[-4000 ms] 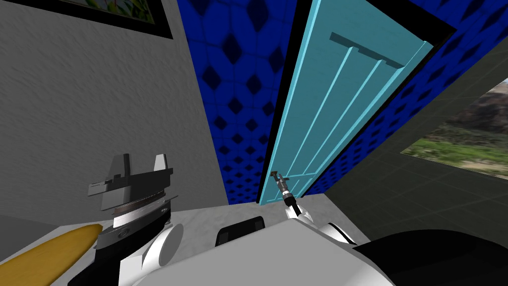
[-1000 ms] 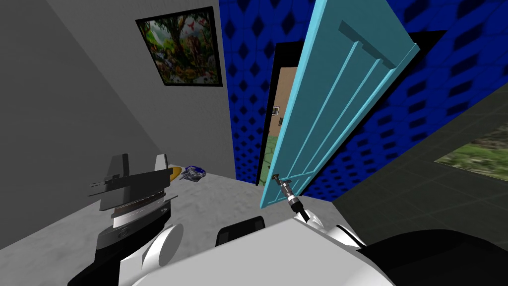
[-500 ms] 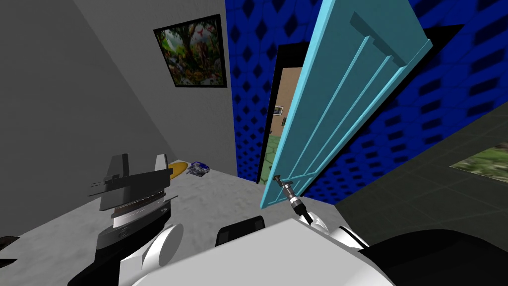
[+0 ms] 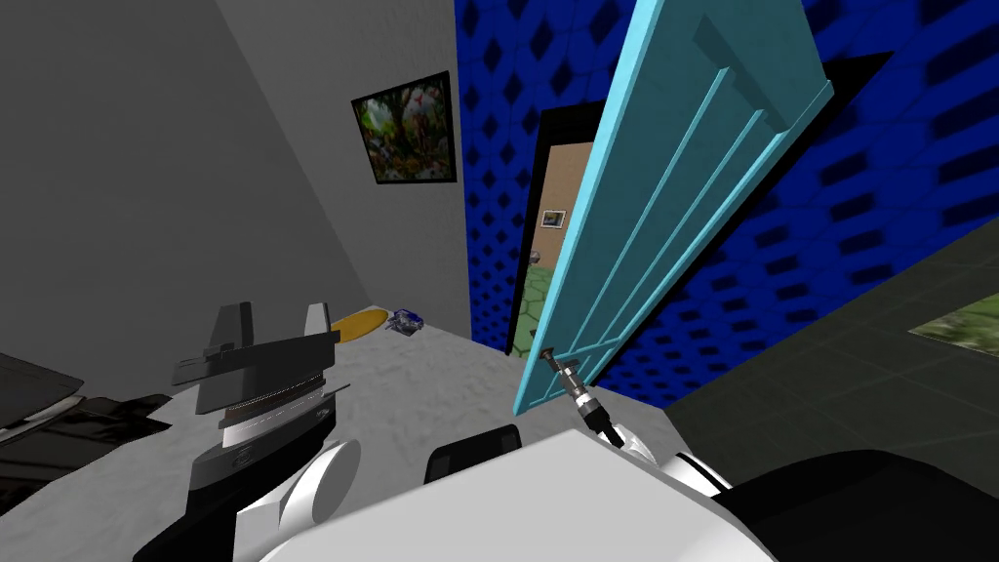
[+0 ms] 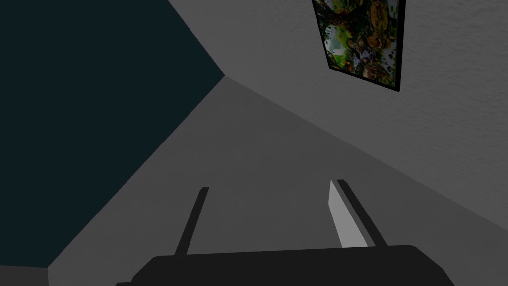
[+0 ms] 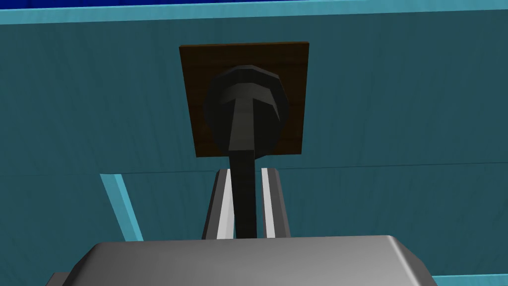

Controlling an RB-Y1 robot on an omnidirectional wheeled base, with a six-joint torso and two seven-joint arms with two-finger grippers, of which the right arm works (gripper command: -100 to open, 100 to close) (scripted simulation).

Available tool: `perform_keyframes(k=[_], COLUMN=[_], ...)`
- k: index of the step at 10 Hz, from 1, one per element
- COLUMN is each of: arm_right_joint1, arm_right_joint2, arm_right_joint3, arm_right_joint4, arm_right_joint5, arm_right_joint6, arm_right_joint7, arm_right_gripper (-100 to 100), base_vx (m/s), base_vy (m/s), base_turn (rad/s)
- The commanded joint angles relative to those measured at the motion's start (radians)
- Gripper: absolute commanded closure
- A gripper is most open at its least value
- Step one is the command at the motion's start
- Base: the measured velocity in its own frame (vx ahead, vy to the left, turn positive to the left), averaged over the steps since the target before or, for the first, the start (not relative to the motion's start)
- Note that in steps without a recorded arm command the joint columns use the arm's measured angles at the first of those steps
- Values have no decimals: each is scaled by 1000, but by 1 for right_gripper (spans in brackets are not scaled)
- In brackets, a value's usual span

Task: Pull the door open

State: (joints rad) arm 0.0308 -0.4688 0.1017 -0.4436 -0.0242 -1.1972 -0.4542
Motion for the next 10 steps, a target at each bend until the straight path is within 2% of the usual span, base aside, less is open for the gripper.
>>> perform_keyframes(k=[1, 2, 4, 5, 6, 7, 10], arm_right_joint1=[-13, 1, 12, 7, 17, 17, 37], arm_right_joint2=[-1, -10, -17, -15, -16, -16, -23], arm_right_joint3=[-1, 3, 6, 5, 8, 8, 8], arm_right_joint4=[37, 47, 56, 42, 52, 52, 71], arm_right_joint5=[-1, 1, 2, 1, 2, 2, -2], arm_right_joint6=[-26, -54, -77, -58, -77, -77, -117], arm_right_joint7=[-1, -9, -15, -13, -16, -16, -20], arm_right_gripper=[100, 100, 100, 100, 100, 100, 100], base_vx=[-53, -146, -202, -68, -125, -167, -204], base_vy=[0, -58, -95, -39, -43, -72, -93], base_turn=[-18, 239, 180, 35, 216, 135, 194])
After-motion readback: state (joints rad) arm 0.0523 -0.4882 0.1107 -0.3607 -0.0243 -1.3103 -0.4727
